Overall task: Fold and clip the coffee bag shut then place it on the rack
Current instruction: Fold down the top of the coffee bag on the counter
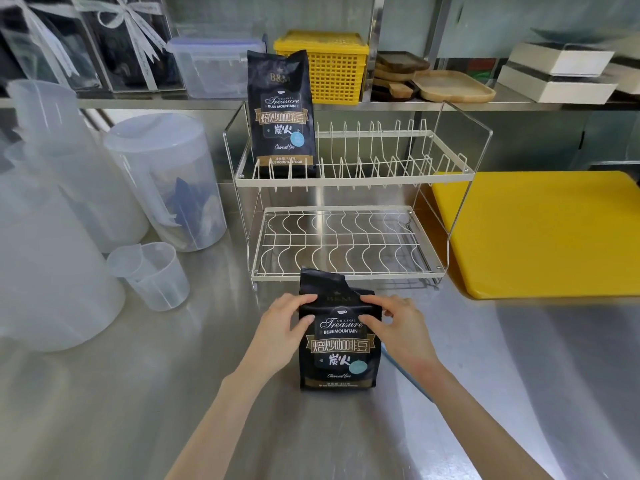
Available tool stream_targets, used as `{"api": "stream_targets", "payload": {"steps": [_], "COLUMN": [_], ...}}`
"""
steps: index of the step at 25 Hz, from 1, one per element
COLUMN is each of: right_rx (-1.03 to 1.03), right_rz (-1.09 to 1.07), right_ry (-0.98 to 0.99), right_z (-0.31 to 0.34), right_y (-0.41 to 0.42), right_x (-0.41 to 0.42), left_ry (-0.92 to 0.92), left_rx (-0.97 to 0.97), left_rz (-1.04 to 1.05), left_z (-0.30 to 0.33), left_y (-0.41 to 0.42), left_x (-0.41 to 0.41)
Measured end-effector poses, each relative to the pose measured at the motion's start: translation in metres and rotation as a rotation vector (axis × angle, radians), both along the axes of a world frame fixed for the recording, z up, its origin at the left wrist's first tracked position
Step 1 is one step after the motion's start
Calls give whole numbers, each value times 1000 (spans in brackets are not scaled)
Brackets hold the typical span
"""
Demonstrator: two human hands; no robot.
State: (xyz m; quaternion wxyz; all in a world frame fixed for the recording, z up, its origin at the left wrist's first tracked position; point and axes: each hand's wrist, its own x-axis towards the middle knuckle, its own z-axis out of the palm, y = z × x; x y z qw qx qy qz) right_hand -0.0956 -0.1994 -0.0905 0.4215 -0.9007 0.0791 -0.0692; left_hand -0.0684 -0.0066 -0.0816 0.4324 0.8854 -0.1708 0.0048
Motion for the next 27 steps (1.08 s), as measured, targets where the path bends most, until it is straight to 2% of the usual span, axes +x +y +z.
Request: {"api": "stream_targets", "payload": {"steps": [3,6,12,18,27], "right_rx": [-175,-217,-46,-51,211], "right_rz": [9,26,137,177,50], "right_ry": [-116,-169,-73,-80,-10], "right_z": [1,1,3,3,-5], "right_y": [-8,-11,-17,-19,-36], "right_x": [-1,-1,0,1,-8], "left_ry": [-42,-34,-100,-69,-36], "left_rx": [41,70,148,247,150], "left_rz": [28,35,-12,-216,-128], "left_z": [2,0,0,10,1], "left_y": [1,4,7,-11,-18], "left_x": [4,7,9,14,13]}}
